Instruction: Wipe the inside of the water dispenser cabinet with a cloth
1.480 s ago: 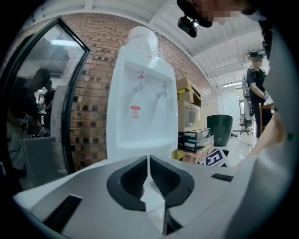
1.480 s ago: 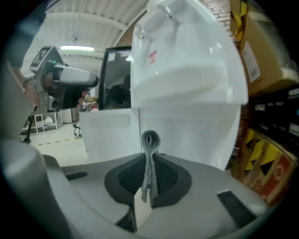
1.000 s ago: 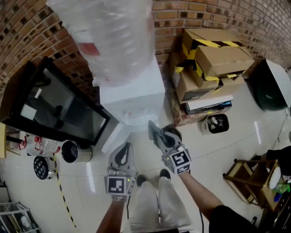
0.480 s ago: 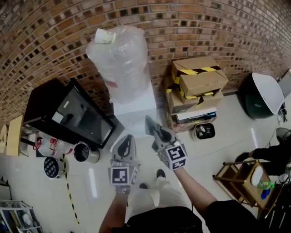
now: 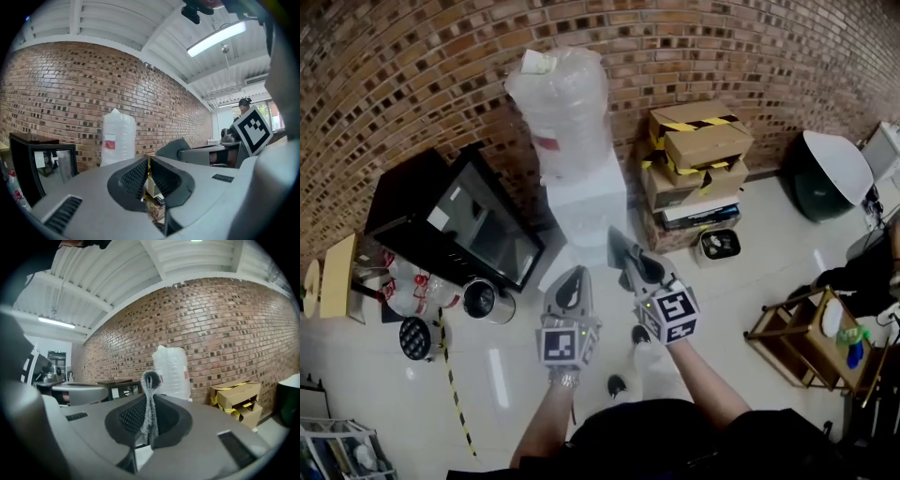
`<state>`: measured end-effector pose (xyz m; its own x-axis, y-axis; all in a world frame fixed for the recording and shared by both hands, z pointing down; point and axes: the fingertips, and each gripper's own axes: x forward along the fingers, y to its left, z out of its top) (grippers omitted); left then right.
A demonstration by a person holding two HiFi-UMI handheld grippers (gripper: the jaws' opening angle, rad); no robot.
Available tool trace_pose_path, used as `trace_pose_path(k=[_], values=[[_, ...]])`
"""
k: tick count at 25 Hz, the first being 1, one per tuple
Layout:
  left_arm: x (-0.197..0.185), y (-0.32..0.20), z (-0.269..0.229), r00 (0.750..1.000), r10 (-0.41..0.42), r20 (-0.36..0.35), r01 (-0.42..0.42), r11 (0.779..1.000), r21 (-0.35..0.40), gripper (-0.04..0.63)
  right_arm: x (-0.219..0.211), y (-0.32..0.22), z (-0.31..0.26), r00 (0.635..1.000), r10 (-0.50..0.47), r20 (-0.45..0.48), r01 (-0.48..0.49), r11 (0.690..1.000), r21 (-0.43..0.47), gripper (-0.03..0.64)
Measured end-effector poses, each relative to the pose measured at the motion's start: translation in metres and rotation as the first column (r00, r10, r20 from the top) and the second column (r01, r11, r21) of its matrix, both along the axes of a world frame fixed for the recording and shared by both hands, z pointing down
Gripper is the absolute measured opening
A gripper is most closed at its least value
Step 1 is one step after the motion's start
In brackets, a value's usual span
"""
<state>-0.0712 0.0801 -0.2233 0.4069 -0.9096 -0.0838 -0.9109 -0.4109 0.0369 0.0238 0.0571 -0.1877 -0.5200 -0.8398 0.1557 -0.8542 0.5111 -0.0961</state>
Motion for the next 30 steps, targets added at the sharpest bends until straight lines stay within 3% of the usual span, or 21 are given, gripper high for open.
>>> trace_pose_path(k=[8, 19, 30], values=[[-0.010, 0.057, -0.009, 1.000, 0.014, 0.016, -0.014, 1.000, -0.015, 0.021, -0.043, 0.084, -0.015, 0.999, -0.045, -0.020, 0.045, 0.999, 0.018, 0.025], [0.014, 0.076, -0.041, 1.000, -0.006, 0.024, 0.004, 0.998, 0.068, 0.021, -0.031, 0.102, -0.050, 0.997, -0.080, -0.008, 0.080, 0.992, 0.100, 0.025], [0.017, 0.086, -0.039, 1.000, -0.018, 0.020, 0.017, 0.999, 0.031, 0.021, -0.025, 0.110, -0.046, 0.997, -0.074, -0.002, 0.074, 0.993, 0.096, 0.025]])
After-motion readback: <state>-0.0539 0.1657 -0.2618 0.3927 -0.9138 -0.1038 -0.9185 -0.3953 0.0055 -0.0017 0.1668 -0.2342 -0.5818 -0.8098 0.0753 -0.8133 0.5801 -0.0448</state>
